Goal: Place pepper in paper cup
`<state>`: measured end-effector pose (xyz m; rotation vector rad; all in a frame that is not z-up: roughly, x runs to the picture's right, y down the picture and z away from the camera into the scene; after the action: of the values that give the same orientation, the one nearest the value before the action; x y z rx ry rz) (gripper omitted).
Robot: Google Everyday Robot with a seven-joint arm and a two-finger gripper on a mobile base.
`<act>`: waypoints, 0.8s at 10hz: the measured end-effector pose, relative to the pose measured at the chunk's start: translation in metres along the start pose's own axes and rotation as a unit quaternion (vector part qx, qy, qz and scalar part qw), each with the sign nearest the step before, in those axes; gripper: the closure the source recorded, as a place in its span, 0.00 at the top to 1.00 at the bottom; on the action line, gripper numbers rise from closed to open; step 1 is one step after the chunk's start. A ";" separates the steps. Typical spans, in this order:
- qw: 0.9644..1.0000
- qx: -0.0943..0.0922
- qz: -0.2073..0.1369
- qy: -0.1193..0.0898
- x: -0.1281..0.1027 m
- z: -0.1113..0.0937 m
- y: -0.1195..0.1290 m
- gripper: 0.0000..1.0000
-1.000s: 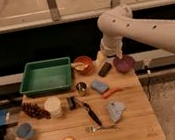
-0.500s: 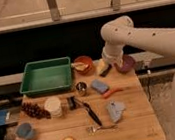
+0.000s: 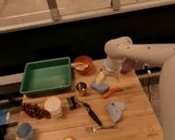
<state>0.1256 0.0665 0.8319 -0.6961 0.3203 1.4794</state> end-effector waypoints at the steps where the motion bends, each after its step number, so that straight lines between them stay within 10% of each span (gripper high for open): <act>1: 1.000 0.000 -0.001 0.000 0.000 0.000 0.001 0.78; 8: 0.993 0.046 -0.093 0.055 0.009 0.031 -0.017 0.78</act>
<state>0.1366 0.0928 0.8543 -0.7158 0.3953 1.2435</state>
